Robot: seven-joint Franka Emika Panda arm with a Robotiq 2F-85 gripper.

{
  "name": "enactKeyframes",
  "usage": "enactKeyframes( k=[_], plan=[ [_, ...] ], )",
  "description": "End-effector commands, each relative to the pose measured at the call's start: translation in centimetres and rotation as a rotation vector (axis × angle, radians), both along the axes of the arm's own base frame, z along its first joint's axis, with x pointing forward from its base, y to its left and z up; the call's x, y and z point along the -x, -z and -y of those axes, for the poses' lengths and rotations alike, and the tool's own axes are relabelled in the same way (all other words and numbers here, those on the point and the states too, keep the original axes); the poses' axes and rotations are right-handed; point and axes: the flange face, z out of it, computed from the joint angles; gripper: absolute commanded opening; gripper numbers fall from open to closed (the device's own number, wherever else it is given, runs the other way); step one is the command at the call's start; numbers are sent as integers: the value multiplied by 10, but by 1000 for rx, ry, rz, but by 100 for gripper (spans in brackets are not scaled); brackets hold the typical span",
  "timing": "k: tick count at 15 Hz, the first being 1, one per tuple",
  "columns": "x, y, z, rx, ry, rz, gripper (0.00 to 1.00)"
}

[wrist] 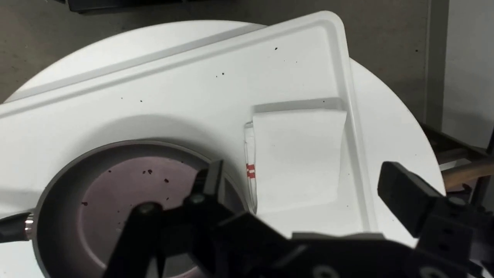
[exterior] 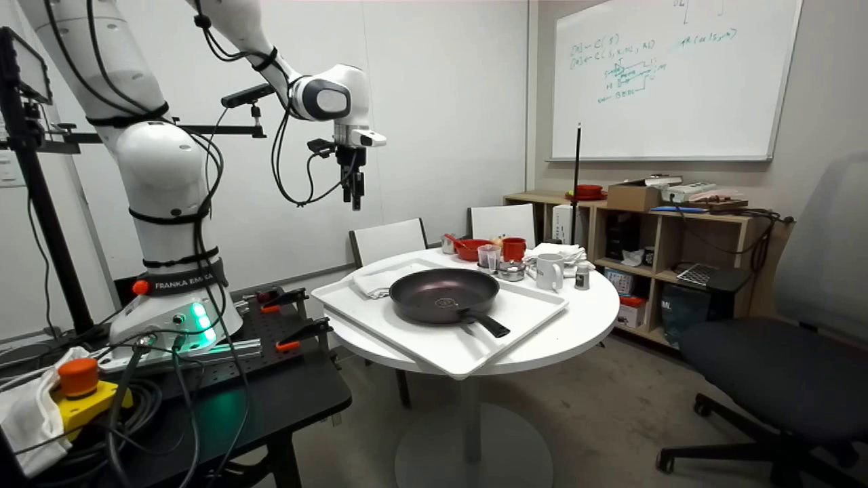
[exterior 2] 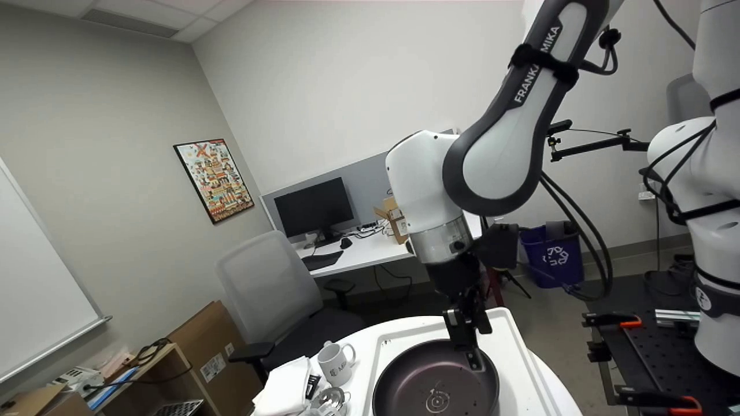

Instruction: Use the towel to wipe the pan

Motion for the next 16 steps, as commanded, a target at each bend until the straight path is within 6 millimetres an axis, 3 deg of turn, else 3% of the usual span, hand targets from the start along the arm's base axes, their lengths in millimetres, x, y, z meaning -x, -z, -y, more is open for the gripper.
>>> enactKeyframes(
  k=[1,8,16],
  plan=[
    [-28,39,-31,108,2,8,100],
    [-65,100,-38,355,-13,40,100],
    [-87,144,-72,230,-118,41,100]
  ],
)
